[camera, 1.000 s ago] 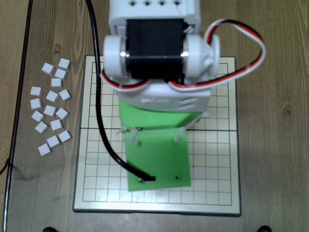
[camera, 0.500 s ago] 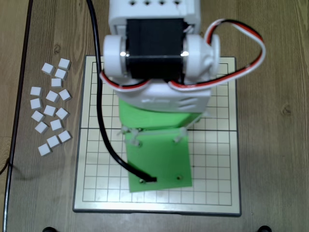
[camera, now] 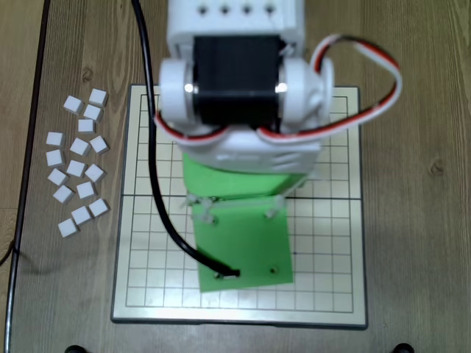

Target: Grasp a Black stone and put it on the board on position (0,0).

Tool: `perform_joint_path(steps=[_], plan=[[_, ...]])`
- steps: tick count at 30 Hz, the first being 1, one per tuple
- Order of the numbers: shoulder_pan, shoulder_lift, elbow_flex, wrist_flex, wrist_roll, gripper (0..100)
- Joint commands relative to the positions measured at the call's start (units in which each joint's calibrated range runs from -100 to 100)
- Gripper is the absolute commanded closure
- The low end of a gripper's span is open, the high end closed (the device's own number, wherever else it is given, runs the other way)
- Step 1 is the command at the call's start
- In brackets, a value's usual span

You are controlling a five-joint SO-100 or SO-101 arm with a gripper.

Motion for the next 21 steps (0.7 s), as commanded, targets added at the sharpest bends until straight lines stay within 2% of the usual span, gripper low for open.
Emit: perform_joint_path(steps=[1, 7, 21], plan=[[0.6, -7.7, 3.0, -1.2, 0.3, 91], [0.3, -14.5, 14.3, -3.1, -0.3, 93], [-0.6, -41.2, 52.3, -13.2, -2.9, 93]])
